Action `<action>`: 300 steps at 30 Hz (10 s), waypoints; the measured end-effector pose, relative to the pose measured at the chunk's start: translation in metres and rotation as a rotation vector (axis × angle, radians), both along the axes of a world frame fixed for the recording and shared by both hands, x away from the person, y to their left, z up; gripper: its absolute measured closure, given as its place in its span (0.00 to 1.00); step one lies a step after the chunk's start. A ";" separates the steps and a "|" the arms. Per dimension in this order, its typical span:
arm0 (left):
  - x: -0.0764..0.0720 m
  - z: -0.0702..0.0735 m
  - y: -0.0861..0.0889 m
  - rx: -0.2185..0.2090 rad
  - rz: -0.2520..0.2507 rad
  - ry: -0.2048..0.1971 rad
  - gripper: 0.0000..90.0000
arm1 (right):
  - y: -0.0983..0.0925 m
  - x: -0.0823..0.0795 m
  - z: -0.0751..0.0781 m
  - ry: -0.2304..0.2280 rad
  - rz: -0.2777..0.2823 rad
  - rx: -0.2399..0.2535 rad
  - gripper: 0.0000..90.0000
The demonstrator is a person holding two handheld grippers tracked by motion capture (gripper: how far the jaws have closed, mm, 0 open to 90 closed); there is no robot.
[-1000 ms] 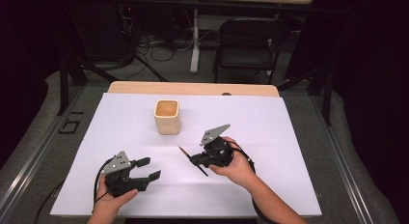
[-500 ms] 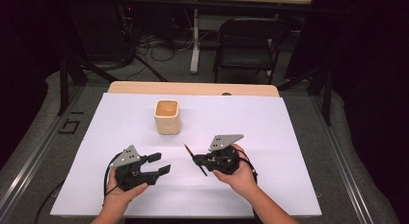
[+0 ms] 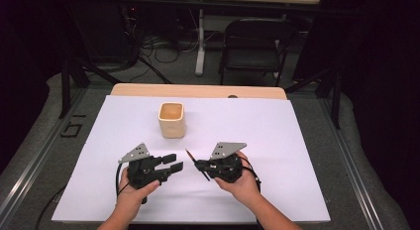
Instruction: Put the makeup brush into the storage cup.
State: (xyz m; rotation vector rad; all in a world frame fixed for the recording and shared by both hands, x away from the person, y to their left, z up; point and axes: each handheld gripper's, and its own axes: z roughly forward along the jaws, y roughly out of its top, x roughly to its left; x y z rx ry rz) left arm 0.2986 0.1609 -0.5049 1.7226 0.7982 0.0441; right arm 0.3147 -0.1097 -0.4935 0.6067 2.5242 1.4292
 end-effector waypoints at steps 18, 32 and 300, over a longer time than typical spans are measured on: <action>0.005 0.001 -0.013 -0.080 -0.020 0.042 0.72 | 0.007 -0.004 -0.002 -0.015 0.004 0.007 0.93; 0.007 0.001 -0.020 -0.112 -0.004 0.058 0.79 | 0.012 -0.005 -0.003 -0.006 0.017 0.018 0.93; 0.164 0.058 -0.013 0.522 0.351 0.048 0.85 | -0.080 0.000 -0.031 0.168 -0.232 -0.210 0.19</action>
